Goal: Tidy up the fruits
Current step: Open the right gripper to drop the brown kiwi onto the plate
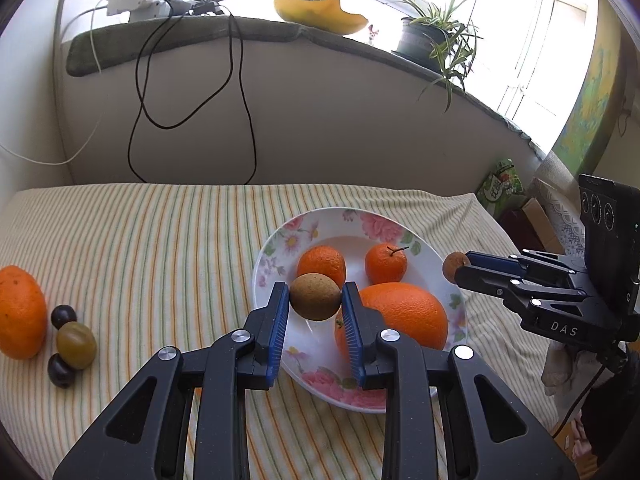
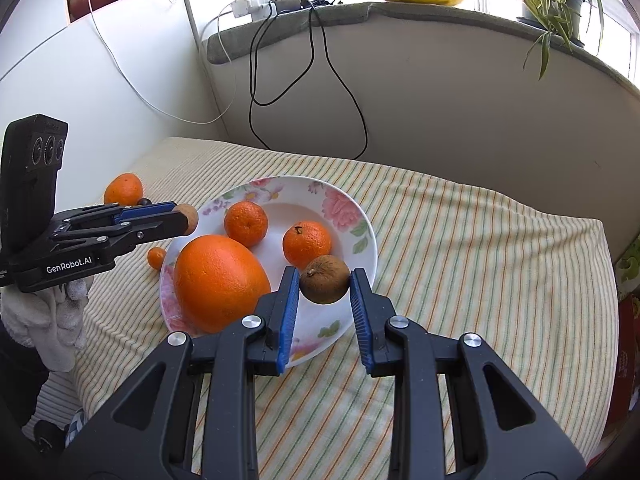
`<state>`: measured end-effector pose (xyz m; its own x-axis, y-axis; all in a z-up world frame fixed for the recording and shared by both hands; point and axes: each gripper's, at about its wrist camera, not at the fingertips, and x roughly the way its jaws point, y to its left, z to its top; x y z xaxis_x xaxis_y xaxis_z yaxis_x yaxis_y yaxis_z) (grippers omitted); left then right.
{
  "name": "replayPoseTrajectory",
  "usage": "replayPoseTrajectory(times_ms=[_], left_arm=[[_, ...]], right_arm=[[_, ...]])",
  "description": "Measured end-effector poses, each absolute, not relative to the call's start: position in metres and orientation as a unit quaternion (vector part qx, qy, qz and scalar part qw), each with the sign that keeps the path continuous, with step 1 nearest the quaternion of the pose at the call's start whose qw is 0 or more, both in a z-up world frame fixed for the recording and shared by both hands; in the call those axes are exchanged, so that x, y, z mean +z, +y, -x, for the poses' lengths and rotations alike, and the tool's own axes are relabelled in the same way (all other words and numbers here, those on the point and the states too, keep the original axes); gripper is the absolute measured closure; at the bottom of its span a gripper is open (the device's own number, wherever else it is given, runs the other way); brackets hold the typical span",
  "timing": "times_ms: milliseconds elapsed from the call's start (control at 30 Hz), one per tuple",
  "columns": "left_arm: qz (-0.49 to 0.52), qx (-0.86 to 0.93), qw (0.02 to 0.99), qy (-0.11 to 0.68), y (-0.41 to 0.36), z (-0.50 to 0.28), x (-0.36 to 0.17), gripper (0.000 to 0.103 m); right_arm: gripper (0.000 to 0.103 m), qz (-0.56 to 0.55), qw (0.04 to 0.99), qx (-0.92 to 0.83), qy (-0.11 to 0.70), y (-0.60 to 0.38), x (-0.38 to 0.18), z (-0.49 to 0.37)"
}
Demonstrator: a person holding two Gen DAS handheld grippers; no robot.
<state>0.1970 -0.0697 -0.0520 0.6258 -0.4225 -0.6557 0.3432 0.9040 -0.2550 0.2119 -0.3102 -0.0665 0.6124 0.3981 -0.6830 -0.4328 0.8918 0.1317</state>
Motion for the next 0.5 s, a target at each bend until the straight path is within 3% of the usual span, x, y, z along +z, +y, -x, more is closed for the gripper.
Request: replayPoseTrajectory(times_ms=[500], left_arm=[[0.053, -0.214, 0.899, 0.377, -0.0726, -0.2036, -0.052, 0.077]], right_arm=[[0.076, 0.013, 0.893, 0.237, 0.382, -0.3044, -0.0707, -0.2209]])
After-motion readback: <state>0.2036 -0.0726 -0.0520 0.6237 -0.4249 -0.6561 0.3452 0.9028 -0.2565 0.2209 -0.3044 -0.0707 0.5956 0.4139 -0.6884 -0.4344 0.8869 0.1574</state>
